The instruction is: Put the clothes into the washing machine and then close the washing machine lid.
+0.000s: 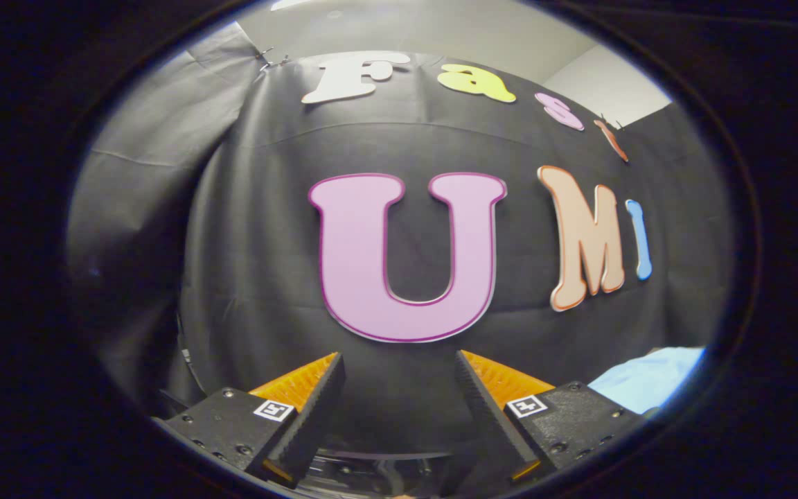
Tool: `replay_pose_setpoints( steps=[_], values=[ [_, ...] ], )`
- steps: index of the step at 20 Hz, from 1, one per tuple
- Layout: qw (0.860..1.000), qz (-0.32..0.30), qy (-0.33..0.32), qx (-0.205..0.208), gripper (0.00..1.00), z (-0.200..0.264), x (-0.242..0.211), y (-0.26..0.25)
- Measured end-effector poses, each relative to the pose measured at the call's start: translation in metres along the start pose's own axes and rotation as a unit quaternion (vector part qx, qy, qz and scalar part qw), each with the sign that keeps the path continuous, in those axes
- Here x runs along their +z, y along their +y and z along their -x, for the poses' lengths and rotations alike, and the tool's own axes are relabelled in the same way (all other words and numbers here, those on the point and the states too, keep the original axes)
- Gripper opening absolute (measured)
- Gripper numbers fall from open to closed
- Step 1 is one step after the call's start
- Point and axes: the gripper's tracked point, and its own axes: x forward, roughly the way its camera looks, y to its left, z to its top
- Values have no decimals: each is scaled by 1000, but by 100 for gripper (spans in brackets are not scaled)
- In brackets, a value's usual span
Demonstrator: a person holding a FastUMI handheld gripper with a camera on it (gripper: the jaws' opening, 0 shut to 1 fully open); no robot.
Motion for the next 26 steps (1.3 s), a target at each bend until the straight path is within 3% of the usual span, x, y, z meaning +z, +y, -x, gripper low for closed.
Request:
replay_pose_setpoints(
  steps=[4,9,12,15,20,25,26],
  values=[
    [999,24,-6,-43,96,19,44,-74],
    [998,3,56,-36,96,57,62,-131],
    [995,34,77,-53,96,72,64,-171],
    [986,76,132,-66,96,87,27,-214],
    [963,96,239,-75,97,103,-56,-256],
    [957,61,275,-74,98,106,-86,-268],
    [948,60,304,-69,97,109,-96,-268]
  ],
)
